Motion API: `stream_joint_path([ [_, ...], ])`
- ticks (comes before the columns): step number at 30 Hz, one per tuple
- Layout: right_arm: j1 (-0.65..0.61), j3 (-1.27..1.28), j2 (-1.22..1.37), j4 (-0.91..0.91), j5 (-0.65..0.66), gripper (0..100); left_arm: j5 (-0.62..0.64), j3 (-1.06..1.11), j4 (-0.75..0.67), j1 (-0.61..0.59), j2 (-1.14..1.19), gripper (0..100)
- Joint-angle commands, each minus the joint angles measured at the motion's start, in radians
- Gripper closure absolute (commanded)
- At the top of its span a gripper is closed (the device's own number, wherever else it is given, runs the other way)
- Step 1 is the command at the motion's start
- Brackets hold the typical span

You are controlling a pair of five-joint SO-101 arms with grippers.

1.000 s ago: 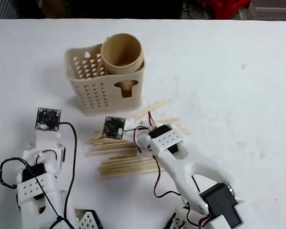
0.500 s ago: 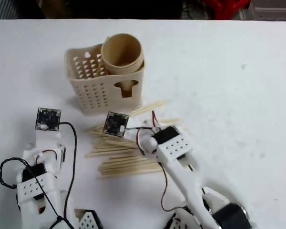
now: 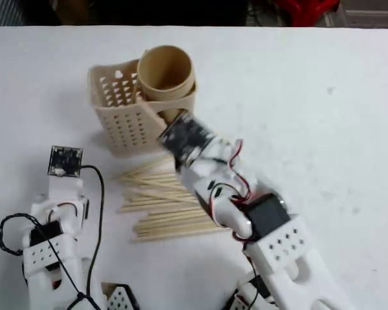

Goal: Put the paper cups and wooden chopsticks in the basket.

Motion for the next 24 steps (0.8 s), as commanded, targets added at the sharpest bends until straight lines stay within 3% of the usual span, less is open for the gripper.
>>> stream_joint_path([
  [1, -0.035, -0.198, 0.027, -0.151, -0.109, 98.3, 0.008, -0.003, -0.02, -0.008, -0.019, 83],
  [10, -0.093, -0.528, 0.493, -0.59, -0.129, 98.1, 0.008, -0.003, -0.018, -0.008, -0.019, 83],
  [13, -0.093, -0.664, 0.625, -0.605, -0.137, 98.1, 0.008, -0.003, -0.018, -0.008, -0.019, 83],
  [24, -0.088, -0.918, 0.946, -0.607, -0.408, 98.2, 0.008, -0.003, -0.018, -0.008, -0.019, 83],
])
